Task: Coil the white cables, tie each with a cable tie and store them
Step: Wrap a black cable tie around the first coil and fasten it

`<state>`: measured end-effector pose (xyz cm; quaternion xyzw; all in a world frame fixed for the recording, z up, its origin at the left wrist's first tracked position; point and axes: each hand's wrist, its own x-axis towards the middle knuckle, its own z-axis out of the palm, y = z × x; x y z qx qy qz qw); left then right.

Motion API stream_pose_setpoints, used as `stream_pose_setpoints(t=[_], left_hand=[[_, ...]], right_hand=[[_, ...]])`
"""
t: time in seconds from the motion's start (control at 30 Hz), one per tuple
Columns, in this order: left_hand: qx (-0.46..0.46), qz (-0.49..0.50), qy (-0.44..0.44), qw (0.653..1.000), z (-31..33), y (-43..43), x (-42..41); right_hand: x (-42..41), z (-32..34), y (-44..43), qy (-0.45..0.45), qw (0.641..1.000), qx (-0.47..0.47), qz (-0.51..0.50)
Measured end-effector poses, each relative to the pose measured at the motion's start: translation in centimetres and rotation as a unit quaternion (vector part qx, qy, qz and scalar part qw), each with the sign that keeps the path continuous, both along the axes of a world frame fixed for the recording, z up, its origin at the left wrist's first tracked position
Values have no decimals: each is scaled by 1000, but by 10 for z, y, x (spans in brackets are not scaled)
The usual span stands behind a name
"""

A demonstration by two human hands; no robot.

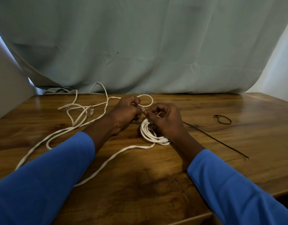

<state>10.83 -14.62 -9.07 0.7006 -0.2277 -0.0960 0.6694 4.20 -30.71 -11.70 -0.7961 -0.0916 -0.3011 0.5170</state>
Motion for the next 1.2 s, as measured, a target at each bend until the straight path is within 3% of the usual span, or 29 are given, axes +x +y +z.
stream_pose_setpoints(t=[0.2,0.33,0.47,0.6,0.7,0.87,1.0,1.1,1.2], left_hand=[[8,14,-5,1000,2,-2,-1],[12,148,-51,988,4,-3,5],[-65,290,-70,952,9,7,14],[-88,328,-82,937,9,4,13],[-127,286,-40,949,10,1,5],[-172,124,199,957,7,-6,-16],[-213,72,236,945,4,-12,-21],[-189,148,183,953,0,-20,-24],[-77,295,50,951,-4,-24,-27]], right_hand=[[2,-2,-1,-10,1000,-16,-2],[-4,-1,0,10,999,39,16],[-2,-1,0,-3,999,31,15],[-3,0,0,-1,1000,21,12],[-2,-2,1,-13,999,29,3],[0,-2,0,-41,999,25,-10],[1,-2,0,-47,998,25,-18],[1,-1,0,-51,998,20,-26],[0,0,0,-62,997,13,-35]])
